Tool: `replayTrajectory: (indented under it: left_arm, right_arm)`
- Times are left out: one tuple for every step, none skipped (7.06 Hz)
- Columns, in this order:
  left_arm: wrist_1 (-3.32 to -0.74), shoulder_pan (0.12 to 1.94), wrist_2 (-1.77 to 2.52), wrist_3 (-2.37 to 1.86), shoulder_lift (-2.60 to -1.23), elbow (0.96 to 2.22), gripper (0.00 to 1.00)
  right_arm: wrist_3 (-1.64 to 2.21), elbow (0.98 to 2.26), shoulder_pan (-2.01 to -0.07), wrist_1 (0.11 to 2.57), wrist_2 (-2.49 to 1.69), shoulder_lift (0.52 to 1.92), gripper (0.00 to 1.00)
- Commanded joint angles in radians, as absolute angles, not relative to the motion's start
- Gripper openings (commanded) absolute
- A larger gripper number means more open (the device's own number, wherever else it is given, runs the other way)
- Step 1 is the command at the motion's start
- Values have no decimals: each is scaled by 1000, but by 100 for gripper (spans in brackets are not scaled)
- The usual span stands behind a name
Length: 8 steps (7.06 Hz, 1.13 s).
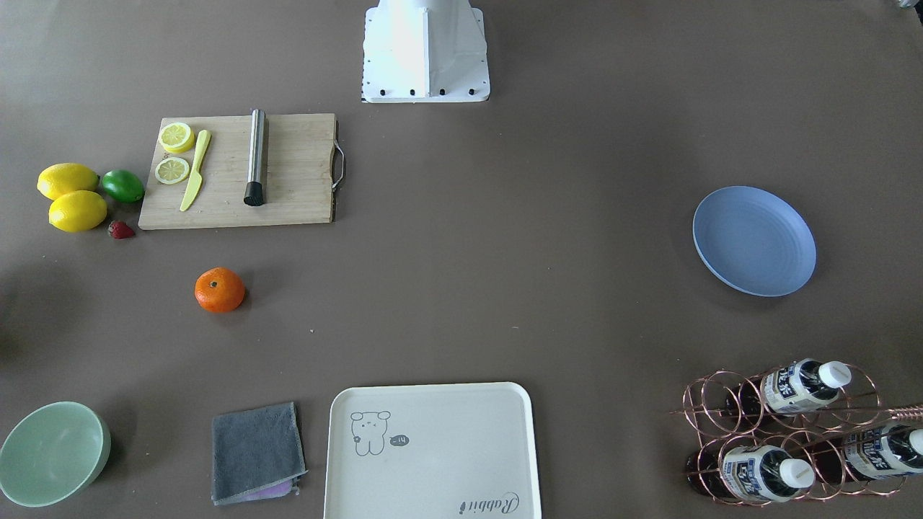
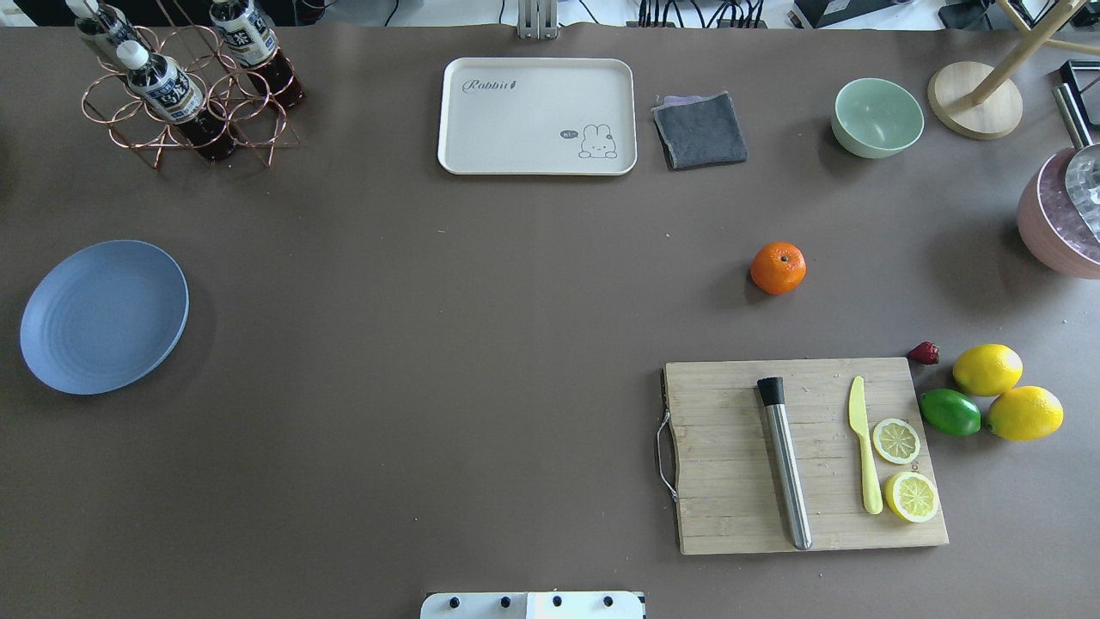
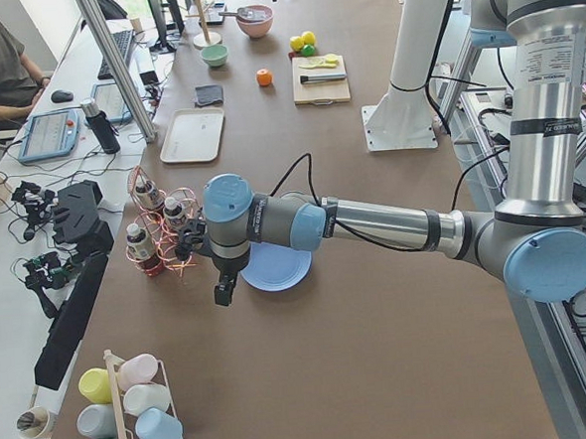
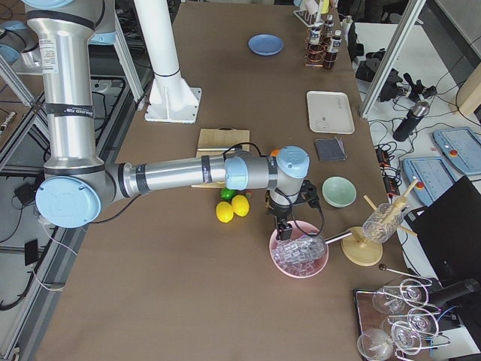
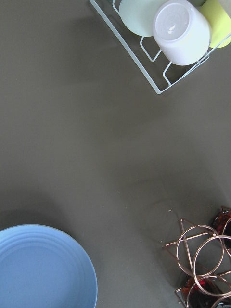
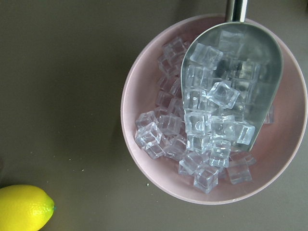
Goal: Pick orange to plate
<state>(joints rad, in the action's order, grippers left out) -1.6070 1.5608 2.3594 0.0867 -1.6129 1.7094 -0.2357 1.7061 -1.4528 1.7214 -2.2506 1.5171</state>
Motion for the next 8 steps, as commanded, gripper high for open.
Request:
replayTrajectory:
  left_arm:
    - [-1591, 1563, 2362, 133, -1617, 1715, 98]
    - [-1595, 1557, 2355, 138, -1614, 1706, 97]
    - [-1601, 1557, 2352, 141, -1602, 1709, 98]
    - [-1597, 1555, 2355, 153, -1603, 1700, 98]
    - [-1594, 1555, 2356, 146, -1603, 1703, 98]
    - [-1592, 1555, 2358, 140, -1603, 1707, 98]
    - [-1597, 1555, 2359, 121, -1605, 1715, 98]
    - [-1597, 1555, 2359, 120, -1603, 1712, 98]
  right_arm:
    - [-364, 1704, -1508, 1842, -2234, 1486, 100]
    - [-367, 1706, -1519, 1838, -2237, 1503, 100]
    - [-367, 1707, -1520, 1836, -2243, 1511, 100]
    - [-367, 1713, -1522, 1835, -2247, 1516, 100]
    - [-365, 1724, -1522, 1832, -2247, 1523, 100]
    - [-362, 1736, -1522, 1830, -2247, 1546, 100]
    - [-361, 1762, -1522, 1830, -2249, 1558, 100]
    - [-359, 1763, -1522, 1830, -2253, 1565, 100]
